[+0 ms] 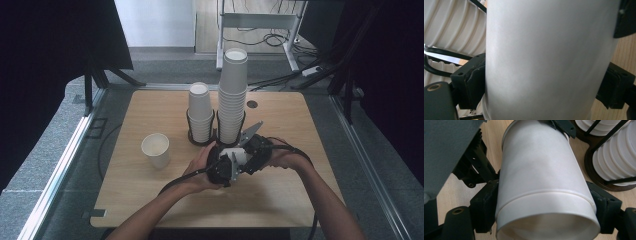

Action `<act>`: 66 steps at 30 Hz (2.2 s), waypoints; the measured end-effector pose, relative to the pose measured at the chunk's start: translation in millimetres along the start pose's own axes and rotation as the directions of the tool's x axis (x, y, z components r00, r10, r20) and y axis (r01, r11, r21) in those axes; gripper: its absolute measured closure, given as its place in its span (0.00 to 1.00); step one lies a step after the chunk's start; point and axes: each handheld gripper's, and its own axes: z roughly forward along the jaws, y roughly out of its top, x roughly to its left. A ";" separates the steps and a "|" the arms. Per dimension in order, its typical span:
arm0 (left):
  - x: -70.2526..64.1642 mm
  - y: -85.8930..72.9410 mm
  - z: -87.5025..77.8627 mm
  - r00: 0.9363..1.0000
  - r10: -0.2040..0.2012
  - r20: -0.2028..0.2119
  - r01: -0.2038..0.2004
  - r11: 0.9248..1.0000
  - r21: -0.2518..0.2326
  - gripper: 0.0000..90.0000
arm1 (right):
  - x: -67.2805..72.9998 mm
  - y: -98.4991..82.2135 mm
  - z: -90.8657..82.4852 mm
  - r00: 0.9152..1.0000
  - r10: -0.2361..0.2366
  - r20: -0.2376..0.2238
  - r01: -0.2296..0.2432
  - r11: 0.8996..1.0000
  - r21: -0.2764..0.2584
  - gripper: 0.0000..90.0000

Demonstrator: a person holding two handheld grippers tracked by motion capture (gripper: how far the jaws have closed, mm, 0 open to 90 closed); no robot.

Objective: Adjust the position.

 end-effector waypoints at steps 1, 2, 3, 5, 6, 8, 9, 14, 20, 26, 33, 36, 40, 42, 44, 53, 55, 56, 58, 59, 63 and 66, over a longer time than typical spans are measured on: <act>0.5 0.2 -0.4 1.000 0.006 -0.001 -0.006 1.000 0.006 0.12 | -0.1 -0.7 -0.2 1.000 -0.001 0.002 0.001 1.000 -0.004 0.24; 0.6 0.3 -0.3 1.000 0.004 0.006 -0.004 1.000 0.005 0.12 | -0.2 -1.2 -0.4 1.000 -0.002 0.003 0.002 1.000 -0.006 0.24; 0.3 0.5 -0.3 1.000 0.003 0.016 -0.003 1.000 0.003 0.12 | -0.2 -1.8 -0.4 1.000 0.005 -0.001 -0.005 1.000 -0.007 0.24; -0.4 0.8 -0.2 1.000 0.011 0.014 -0.011 1.000 0.002 0.13 | -0.6 -2.8 -0.5 1.000 0.012 -0.008 -0.012 1.000 -0.001 0.23; -0.5 0.8 -0.2 1.000 0.011 0.015 -0.011 1.000 0.002 0.13 | -0.7 -3.2 -0.4 1.000 0.013 -0.008 -0.013 1.000 0.000 0.23; -1.1 0.7 0.1 1.000 0.010 0.006 -0.010 1.000 -0.002 0.13 | -0.7 -3.9 -0.6 1.000 0.015 -0.007 -0.015 1.000 0.002 0.22; -0.9 0.8 0.0 1.000 0.008 0.007 -0.008 1.000 -0.002 0.14 | -0.7 -4.3 -0.7 1.000 0.016 -0.005 -0.016 1.000 -0.002 0.22; 1.3 2.2 -3.1 1.000 -0.005 -0.014 0.004 1.000 -0.017 0.14 | -1.4 -6.1 1.6 1.000 0.030 -0.003 -0.030 0.999 0.012 0.20; 2.1 1.4 -2.4 1.000 0.007 -0.015 -0.007 1.000 -0.012 0.14 | -2.3 -3.3 2.7 1.000 0.022 -0.007 -0.022 1.000 0.004 0.21; -0.4 2.2 -1.6 1.000 0.012 -0.015 -0.012 1.000 -0.005 0.14 | -2.1 -0.6 5.9 0.999 0.034 -0.014 -0.033 0.999 0.021 0.20; 2.3 1.3 -0.7 1.000 -0.012 0.011 0.012 1.000 -0.005 0.09 | -3.1 -2.6 4.6 1.000 0.018 -0.014 -0.018 1.000 -0.003 0.23; 0.1 -0.6 -0.9 0.999 -0.036 0.034 0.036 0.999 -0.001 0.02 | -3.8 -5.9 4.6 1.000 0.027 -0.007 -0.027 1.000 -0.006 0.23; -1.6 -2.5 -2.3 0.997 -0.059 0.042 0.060 0.998 -0.005 0.00 | -3.6 -12.5 6.5 0.999 0.038 -0.012 -0.038 0.999 -0.022 0.23; -2.1 -1.9 -4.7 0.997 -0.058 0.045 0.058 0.998 -0.013 0.00 | -3.7 -16.3 8.4 0.999 0.050 -0.002 -0.050 0.998 -0.027 0.23; -2.3 -0.7 -8.8 0.998 -0.050 0.039 0.051 0.999 -0.019 0.00 | -4.5 -19.2 9.1 0.998 0.065 0.002 -0.065 0.997 -0.042 0.23; -0.1 -6.1 -26.3 0.996 -0.085 0.021 0.086 0.994 -0.061 0.00 | -6.5 -30.2 8.5 0.994 0.106 0.028 -0.102 0.987 -0.122 0.23; 0.3 -9.7 -29.7 0.994 -0.103 0.022 0.104 0.992 -0.074 0.00 | -6.4 -31.1 7.3 0.993 0.115 0.041 -0.108 0.984 -0.142 0.23; 0.5 -12.1 -31.5 0.993 -0.118 0.026 0.120 0.990 -0.080 0.00 | -6.5 -31.4 6.7 0.992 0.121 0.042 -0.113 0.982 -0.154 0.23; 1.1 -16.1 -33.1 0.989 -0.138 0.045 0.141 0.987 -0.077 0.01 | -5.8 -32.3 6.3 0.990 0.131 0.058 -0.119 0.976 -0.184 0.23; 1.3 -18.2 -33.4 0.987 -0.148 0.058 0.152 0.986 -0.074 0.01 | -5.7 -32.6 6.4 0.988 0.140 0.067 -0.124 0.973 -0.194 0.23; 2.5 -27.1 -34.7 0.976 -0.200 0.087 0.207 0.975 -0.076 0.03 | -6.9 -33.9 8.8 0.981 0.173 0.090 -0.148 0.961 -0.232 0.23; 3.2 -32.4 -35.7 0.968 -0.235 0.092 0.242 0.967 -0.076 0.03 | -7.2 -33.0 9.1 0.977 0.191 0.096 -0.161 0.952 -0.261 0.23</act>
